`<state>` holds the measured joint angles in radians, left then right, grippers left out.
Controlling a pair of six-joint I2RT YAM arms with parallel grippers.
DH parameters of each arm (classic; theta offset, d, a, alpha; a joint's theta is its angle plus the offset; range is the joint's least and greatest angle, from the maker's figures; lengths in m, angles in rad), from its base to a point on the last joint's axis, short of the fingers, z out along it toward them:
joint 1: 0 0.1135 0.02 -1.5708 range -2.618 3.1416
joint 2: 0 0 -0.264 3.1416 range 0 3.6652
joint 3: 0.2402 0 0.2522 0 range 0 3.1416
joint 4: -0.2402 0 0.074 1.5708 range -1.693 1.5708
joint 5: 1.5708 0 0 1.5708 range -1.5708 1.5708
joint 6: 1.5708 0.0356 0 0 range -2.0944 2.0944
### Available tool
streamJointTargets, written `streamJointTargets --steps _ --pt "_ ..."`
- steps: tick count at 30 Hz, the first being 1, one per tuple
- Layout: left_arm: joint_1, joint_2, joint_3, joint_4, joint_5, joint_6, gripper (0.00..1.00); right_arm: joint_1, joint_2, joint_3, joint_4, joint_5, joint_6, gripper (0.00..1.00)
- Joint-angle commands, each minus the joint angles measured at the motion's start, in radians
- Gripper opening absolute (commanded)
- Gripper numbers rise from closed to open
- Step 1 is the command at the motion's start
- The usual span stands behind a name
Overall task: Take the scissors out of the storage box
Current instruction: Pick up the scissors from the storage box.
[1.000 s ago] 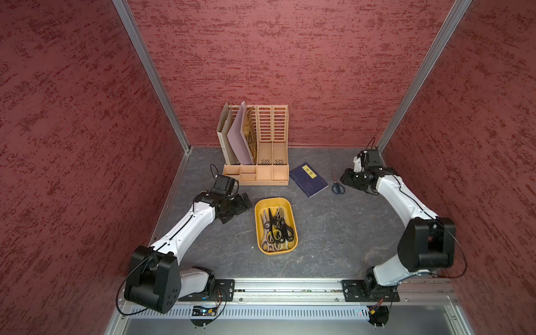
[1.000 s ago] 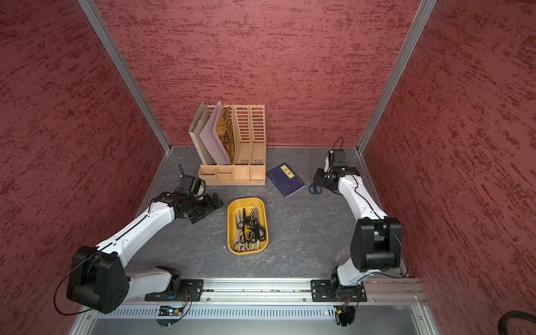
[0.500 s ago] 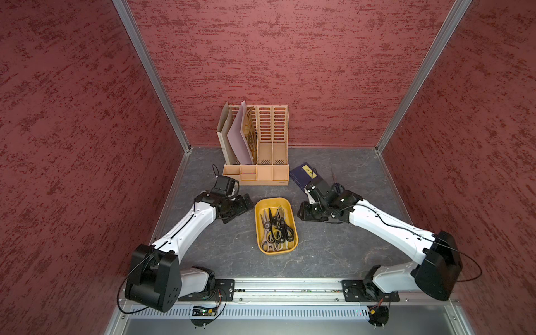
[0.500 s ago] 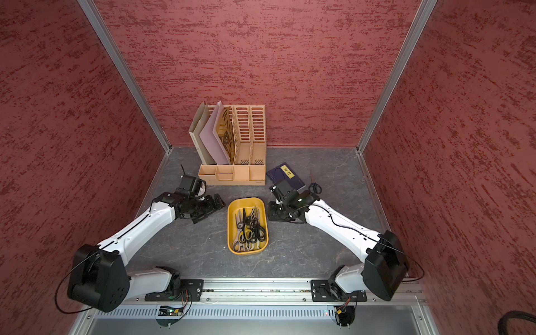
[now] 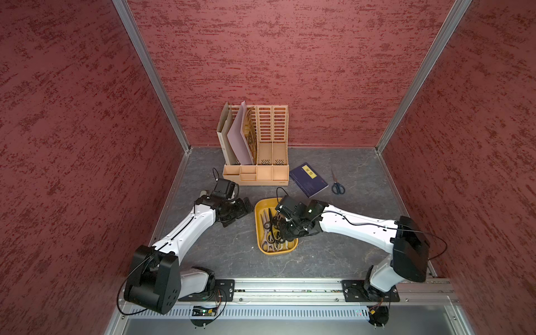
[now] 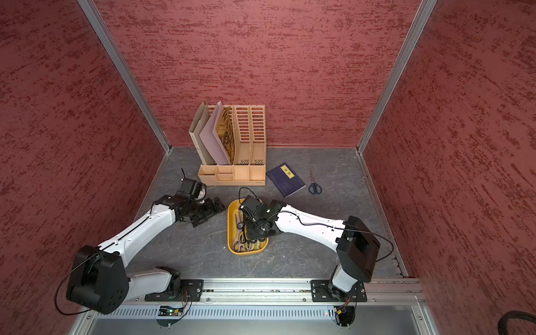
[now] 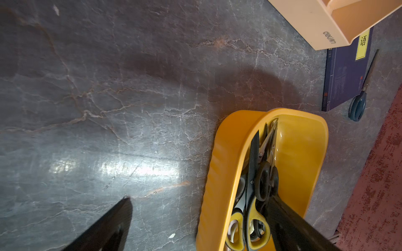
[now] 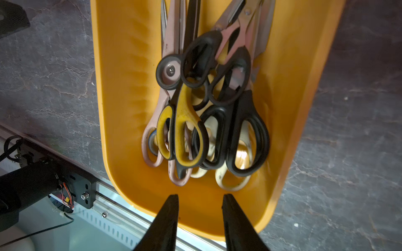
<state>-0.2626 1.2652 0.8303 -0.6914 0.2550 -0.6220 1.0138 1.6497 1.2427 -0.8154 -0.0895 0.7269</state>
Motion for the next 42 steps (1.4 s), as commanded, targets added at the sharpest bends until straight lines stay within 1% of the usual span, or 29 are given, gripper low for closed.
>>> streamJointTargets --steps 1,13,25,30,36,40,42 --pt "0.006 -0.037 -0.015 -0.023 -0.011 0.017 1.0 0.021 0.047 0.042 -0.002 0.032 0.005 0.37" --pt "0.046 -0.115 -0.053 -0.075 -0.013 0.044 1.0 0.025 0.14 0.076 0.015 0.087 -0.006 0.34" --pt "0.081 -0.145 -0.064 -0.098 -0.001 0.065 1.0 0.025 0.182 0.106 0.035 0.117 0.02 0.32" --pt "0.088 -0.145 -0.061 -0.101 0.006 0.071 1.0 0.025 0.21 0.115 0.04 0.115 0.025 0.3" --pt "0.092 -0.15 -0.059 -0.105 0.007 0.076 1.0 0.025 0.209 0.106 0.035 0.13 0.037 0.22" --pt "0.097 -0.154 -0.063 -0.108 0.007 0.08 1.0 0.025 0.2 0.103 0.034 0.129 0.039 0.09" --pt "0.1 -0.155 -0.066 -0.108 0.007 0.083 1.0 0.025 0.192 0.106 0.031 0.126 0.038 0.05"
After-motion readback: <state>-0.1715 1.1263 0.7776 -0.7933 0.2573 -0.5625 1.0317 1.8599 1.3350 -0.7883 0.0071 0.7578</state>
